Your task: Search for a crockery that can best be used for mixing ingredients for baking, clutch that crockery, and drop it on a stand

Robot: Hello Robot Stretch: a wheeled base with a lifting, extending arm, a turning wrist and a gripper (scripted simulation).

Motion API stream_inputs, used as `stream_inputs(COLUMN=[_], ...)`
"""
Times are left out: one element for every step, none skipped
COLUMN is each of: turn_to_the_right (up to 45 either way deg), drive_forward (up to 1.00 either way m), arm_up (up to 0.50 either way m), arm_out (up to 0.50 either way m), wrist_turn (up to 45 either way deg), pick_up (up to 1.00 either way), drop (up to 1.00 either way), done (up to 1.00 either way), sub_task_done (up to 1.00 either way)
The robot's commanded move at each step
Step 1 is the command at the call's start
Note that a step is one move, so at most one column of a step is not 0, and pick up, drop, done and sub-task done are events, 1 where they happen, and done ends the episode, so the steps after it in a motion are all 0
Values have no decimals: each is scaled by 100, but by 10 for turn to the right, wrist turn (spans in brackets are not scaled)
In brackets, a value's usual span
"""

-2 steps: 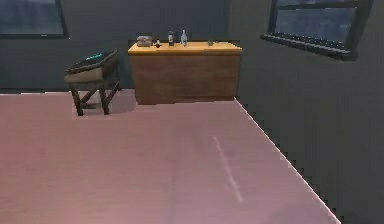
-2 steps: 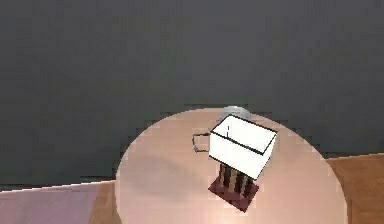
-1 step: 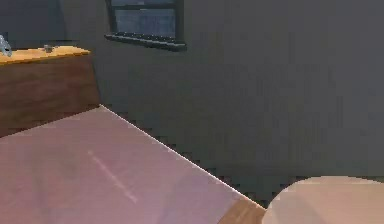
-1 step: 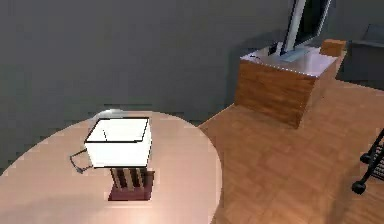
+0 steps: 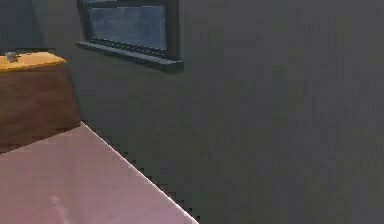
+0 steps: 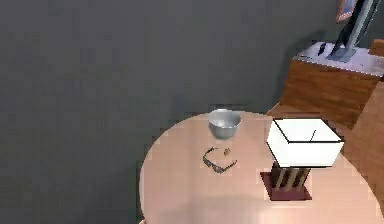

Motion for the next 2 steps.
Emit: stream_inputs(turn_to_the_right=[420, 0], drive_forward=[0, 50], arm_up=[0, 0], arm_out=[0, 0], wrist_turn=[0, 0], pick_up=[0, 0], drop=[0, 0], done=[0, 0], sub_task_done=[0, 0])
